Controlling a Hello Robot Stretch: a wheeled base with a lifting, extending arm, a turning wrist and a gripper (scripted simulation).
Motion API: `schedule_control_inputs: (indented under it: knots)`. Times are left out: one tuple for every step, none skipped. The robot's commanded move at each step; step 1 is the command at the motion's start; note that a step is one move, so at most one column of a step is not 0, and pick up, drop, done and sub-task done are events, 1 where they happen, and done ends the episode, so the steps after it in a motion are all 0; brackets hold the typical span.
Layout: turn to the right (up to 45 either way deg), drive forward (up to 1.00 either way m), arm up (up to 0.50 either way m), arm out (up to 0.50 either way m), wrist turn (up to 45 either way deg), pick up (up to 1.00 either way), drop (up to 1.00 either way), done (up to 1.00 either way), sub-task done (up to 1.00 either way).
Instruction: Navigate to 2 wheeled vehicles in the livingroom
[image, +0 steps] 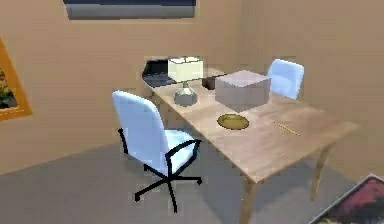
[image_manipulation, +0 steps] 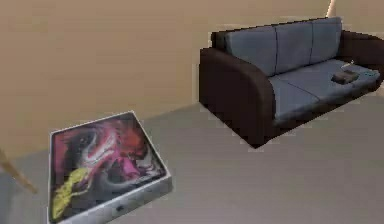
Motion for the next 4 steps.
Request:
schedule_control_inputs:
  knots:
    - [-45.0, 0.0, 0.0, 0.0, 0.0, 0.0, 0.0, 0.0, 0.0]
    - [-45.0, 0.0, 0.0, 0.0, 0.0, 0.0, 0.0, 0.0, 0.0]
    - [-45.0, 0.0, 0.0, 0.0, 0.0, 0.0, 0.0, 0.0, 0.0]
    - [-18.0, 0.0, 0.0, 0.0, 0.0, 0.0, 0.0, 0.0, 0.0]
